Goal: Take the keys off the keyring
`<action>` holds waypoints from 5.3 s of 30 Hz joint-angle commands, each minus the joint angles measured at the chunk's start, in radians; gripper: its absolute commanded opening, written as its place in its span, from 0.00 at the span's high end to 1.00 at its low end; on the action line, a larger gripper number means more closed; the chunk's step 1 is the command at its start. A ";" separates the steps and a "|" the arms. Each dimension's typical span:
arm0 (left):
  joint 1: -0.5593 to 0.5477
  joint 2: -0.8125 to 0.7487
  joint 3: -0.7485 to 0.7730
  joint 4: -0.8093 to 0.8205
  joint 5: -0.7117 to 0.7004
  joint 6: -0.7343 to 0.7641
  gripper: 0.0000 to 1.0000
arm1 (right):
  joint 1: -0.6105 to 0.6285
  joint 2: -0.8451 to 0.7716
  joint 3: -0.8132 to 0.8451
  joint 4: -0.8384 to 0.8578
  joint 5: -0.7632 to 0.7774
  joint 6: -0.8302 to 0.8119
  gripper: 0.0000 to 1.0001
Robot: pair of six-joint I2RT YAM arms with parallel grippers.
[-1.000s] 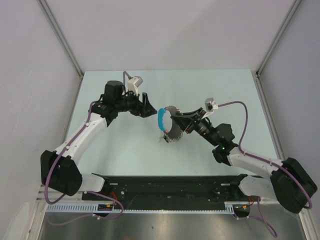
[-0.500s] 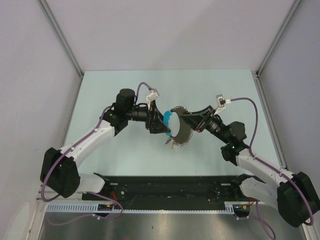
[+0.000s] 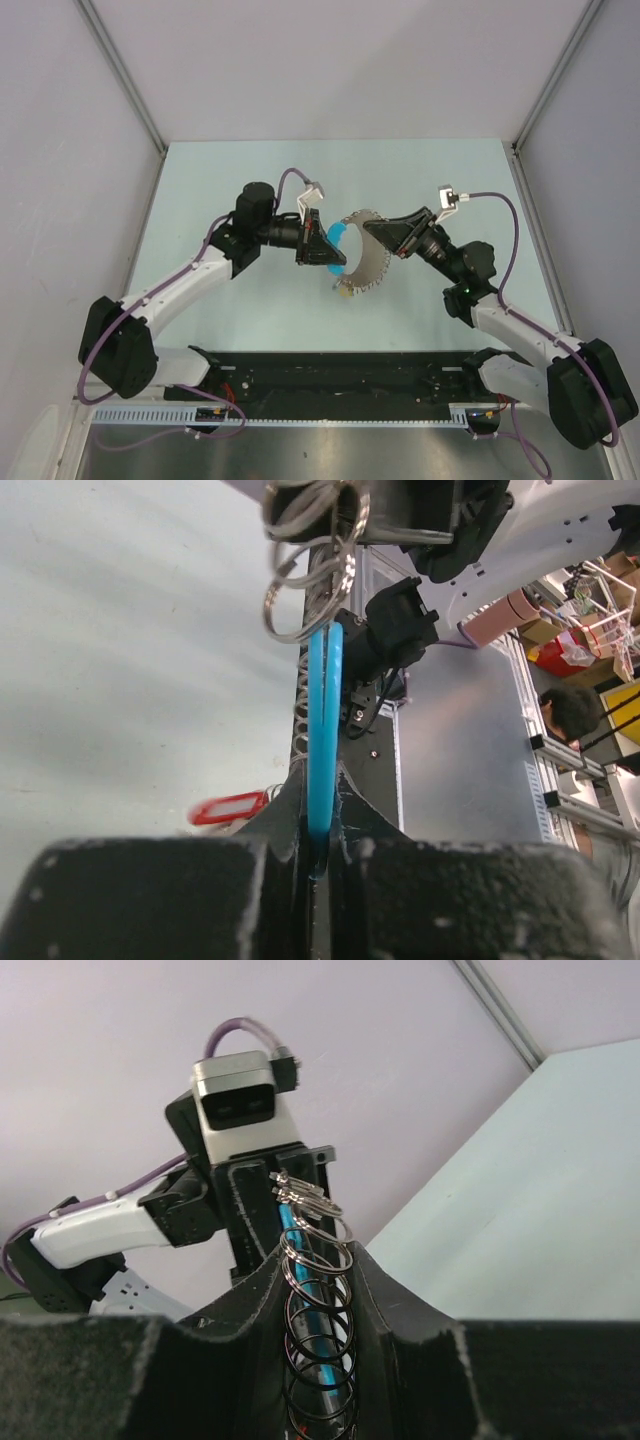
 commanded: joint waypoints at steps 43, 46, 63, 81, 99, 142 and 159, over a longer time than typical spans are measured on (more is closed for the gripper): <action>0.023 -0.292 0.028 -0.082 -0.650 -0.558 1.00 | 0.504 -0.043 0.018 -0.243 0.486 -0.797 0.36; 0.024 -0.299 0.027 -0.069 -0.636 -0.577 1.00 | 0.509 -0.019 0.001 -0.194 0.495 -0.860 0.37; 0.023 -0.347 0.011 -0.063 -0.647 -0.618 1.00 | 0.564 0.093 -0.069 0.093 0.575 -1.052 0.46; 0.023 -0.362 -0.018 -0.020 -0.643 -0.655 1.00 | 0.571 0.201 -0.063 0.277 0.653 -1.087 0.56; 0.024 -0.348 -0.044 -0.089 -0.761 -0.563 1.00 | 0.581 0.087 -0.024 -0.003 0.788 -0.908 1.00; 0.024 -0.393 -0.159 0.013 -0.445 0.115 0.37 | 0.357 -0.295 0.176 -0.777 0.339 -1.248 1.00; -0.091 -0.310 -0.110 0.035 -0.084 0.318 0.37 | 0.343 -0.339 0.193 -0.772 0.052 -1.328 1.00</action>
